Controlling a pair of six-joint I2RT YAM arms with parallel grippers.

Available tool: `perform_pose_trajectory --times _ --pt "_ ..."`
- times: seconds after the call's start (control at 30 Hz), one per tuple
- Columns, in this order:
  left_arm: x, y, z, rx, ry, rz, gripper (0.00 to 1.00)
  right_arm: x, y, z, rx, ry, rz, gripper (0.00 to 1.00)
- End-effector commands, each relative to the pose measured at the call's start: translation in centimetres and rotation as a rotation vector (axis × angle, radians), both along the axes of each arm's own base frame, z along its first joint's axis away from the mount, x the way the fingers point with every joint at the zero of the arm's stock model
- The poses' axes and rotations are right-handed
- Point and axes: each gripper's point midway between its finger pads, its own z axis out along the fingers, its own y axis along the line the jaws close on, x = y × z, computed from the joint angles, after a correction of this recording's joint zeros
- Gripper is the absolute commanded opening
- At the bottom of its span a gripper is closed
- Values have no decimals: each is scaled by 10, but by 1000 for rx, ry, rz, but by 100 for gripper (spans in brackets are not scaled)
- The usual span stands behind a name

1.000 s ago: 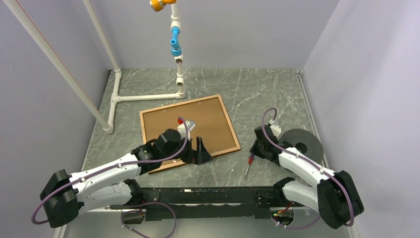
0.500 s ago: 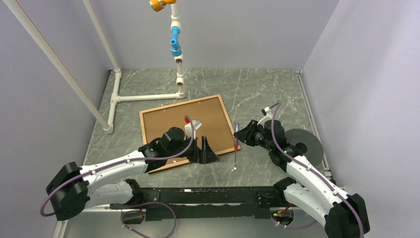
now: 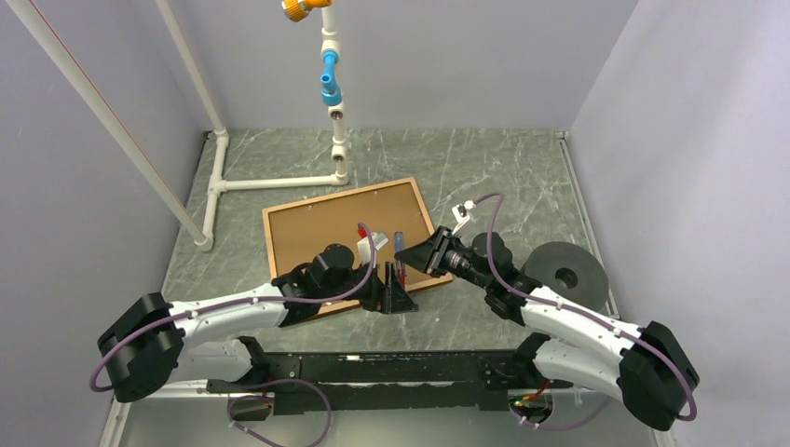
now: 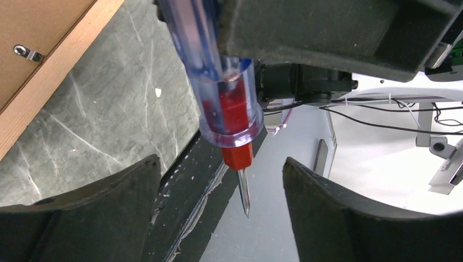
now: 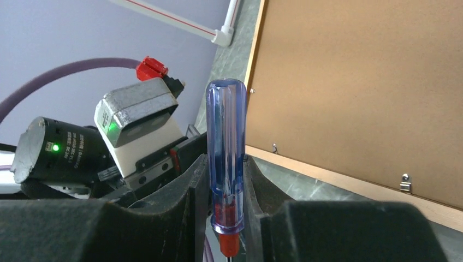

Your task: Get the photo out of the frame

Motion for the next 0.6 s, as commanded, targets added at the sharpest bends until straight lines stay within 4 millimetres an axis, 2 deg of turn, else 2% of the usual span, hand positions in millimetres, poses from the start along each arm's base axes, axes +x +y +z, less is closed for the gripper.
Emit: perform_pose_trajectory --times 0.0,0.07,0.1,0.13,0.2,0.23,0.3,0.33,0.4,0.43,0.5,0.57 --pt "1 -4 6 -34 -42 -1 78 10 7 55 147 -89 -52 0" --pt "1 -2 5 -36 -55 5 64 10 5 58 150 -96 -68 0" --pt "1 0 4 -36 -61 5 52 10 4 59 146 -97 -76 0" --pt "1 0 4 -40 -72 4 40 10 3 60 145 -100 -79 0" --pt "2 2 6 -52 -97 6 8 8 3 61 139 -106 -70 0" --pt "2 3 7 -57 -111 10 0 5 4 61 133 -112 -50 0" --pt "2 5 10 -69 -154 -2 0 -2 6 58 96 -123 -3 2" --pt "1 6 10 -63 -181 -16 0 -4 5 57 55 -148 15 15" --pt "-4 8 10 -49 -230 -64 0 -10 1 46 -59 -176 57 53" --pt "-7 10 9 -37 -257 -100 0 -13 -2 42 -118 -198 89 66" --pt "-16 13 7 -14 -299 -183 0 -20 -13 32 -240 -216 145 80" --pt "-31 15 6 -14 -334 -298 0 -33 -23 30 -293 -248 250 91"
